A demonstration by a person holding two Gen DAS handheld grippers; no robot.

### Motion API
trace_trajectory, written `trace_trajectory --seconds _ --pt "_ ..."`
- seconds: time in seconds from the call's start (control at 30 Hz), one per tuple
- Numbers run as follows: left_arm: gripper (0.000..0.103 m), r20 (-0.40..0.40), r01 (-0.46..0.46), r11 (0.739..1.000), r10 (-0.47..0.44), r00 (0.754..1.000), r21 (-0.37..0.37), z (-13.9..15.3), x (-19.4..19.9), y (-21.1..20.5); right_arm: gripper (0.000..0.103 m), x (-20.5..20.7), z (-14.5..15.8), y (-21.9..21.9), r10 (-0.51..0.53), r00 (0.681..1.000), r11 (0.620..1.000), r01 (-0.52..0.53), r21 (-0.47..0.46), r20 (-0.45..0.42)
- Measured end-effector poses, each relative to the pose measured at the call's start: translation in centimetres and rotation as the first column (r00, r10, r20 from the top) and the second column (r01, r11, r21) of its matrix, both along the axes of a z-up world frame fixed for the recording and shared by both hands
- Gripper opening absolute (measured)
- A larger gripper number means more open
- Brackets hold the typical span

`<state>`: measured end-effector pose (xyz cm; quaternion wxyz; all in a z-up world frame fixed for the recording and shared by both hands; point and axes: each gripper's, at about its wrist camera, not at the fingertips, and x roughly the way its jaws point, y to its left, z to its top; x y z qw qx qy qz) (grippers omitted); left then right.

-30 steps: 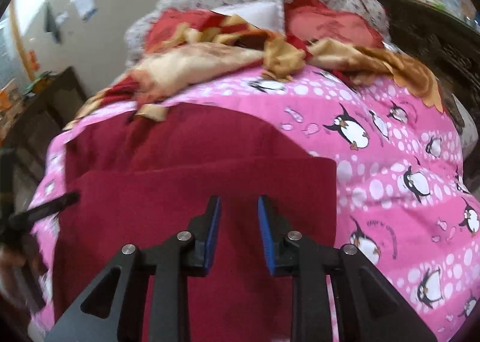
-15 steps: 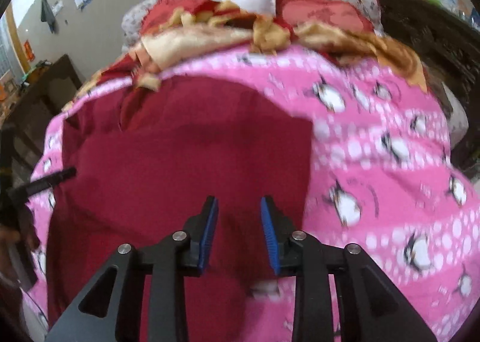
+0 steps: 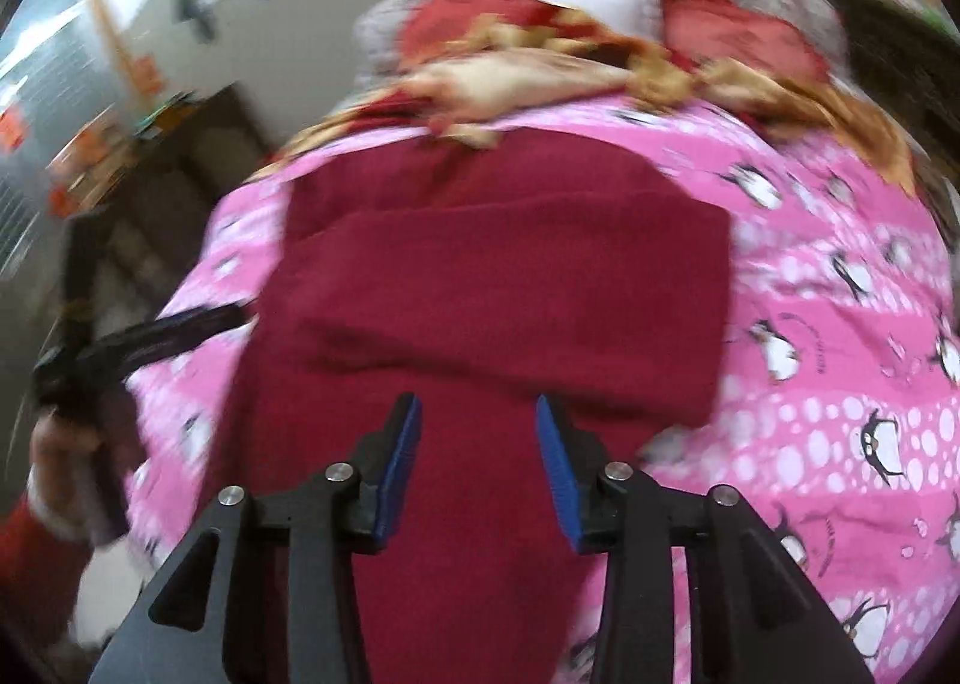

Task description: Fold small clothes

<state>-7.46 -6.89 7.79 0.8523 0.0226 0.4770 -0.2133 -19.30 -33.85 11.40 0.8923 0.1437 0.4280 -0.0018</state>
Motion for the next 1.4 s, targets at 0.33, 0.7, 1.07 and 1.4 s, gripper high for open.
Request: trace_trajectory --seconds 0.33,0.7,1.07,1.4 --pt "0.068 -0.162 0.032 0.999 -0.038 0.986 -0.043 -1.8 -6.6 6.8 0.053 -6.8 2.2 7.3 0.132 0.99 0.991 -0.132 -0.003 0.053" --pt "0.068 -0.202 0.013 0.999 -0.023 0.979 -0.048 -3.3 -9.3 8.2 0.053 -10.6 4.6 11.5 0.286 0.952 0.946 -0.298 0.126 0.107" --pt "0.068 -0.161 -0.078 0.997 0.073 0.984 -0.028 -2.7 -9.6 13.7 0.053 -8.6 -2.5 18.4 0.446 0.891 0.869 -0.41 0.277 -0.082" --pt "0.068 -0.156 -0.11 0.993 0.101 0.983 -0.051 -2.0 -9.6 15.9 0.053 -5.6 -8.0 17.2 0.24 0.948 0.934 -0.168 0.314 -0.208"
